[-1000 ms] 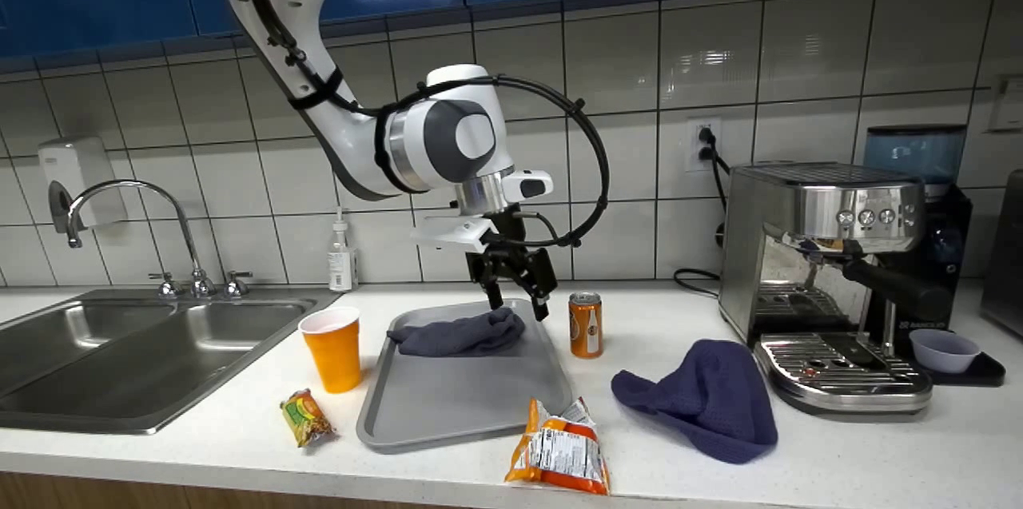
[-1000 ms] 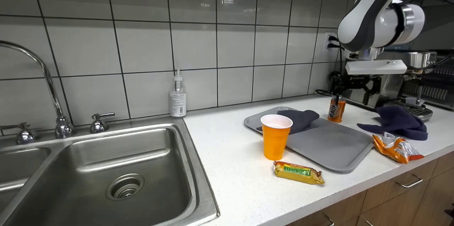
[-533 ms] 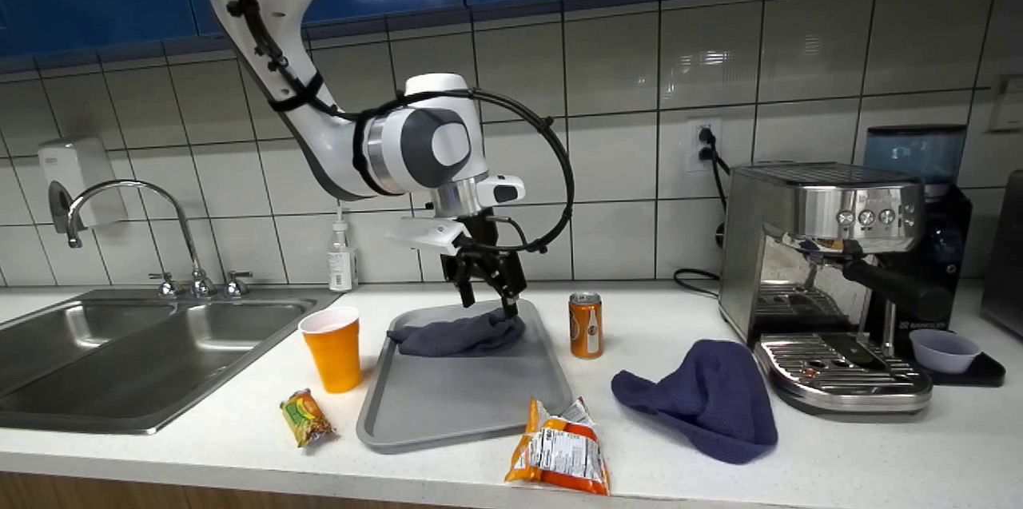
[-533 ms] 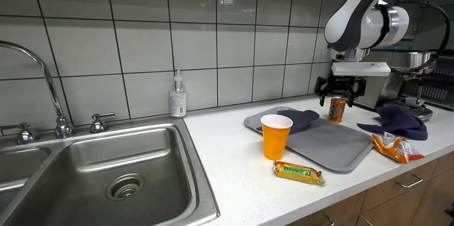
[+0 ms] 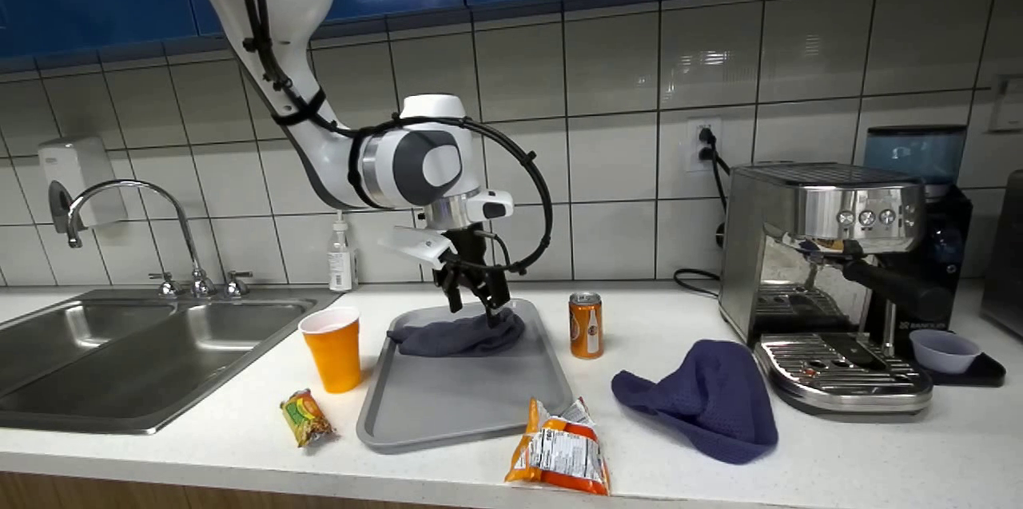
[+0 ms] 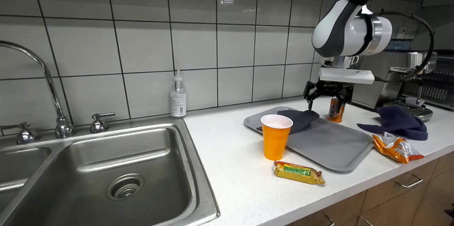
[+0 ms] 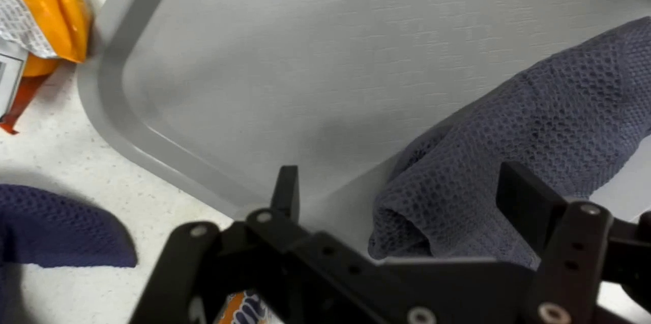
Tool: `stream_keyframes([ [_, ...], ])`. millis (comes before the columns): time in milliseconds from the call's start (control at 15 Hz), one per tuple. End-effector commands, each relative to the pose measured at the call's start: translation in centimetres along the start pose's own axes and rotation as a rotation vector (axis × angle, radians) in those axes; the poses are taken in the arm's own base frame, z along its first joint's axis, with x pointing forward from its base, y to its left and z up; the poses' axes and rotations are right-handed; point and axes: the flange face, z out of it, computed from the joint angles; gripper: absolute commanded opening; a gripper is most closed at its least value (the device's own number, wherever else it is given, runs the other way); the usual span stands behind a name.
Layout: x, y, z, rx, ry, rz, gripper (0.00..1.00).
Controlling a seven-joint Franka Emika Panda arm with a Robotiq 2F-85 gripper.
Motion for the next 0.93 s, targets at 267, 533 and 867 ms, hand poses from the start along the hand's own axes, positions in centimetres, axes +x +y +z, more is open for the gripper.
stream_keyframes([
  [267,2.3,-1.1,3.1,0.018,-0.006,0.055,1.00],
  [533,3.1,-1.8,4.5,0.019,-0.011,0.055,1.00],
  [867,4.1,-2.8,5.8,0.025,-0.011,0.053,1.00],
])
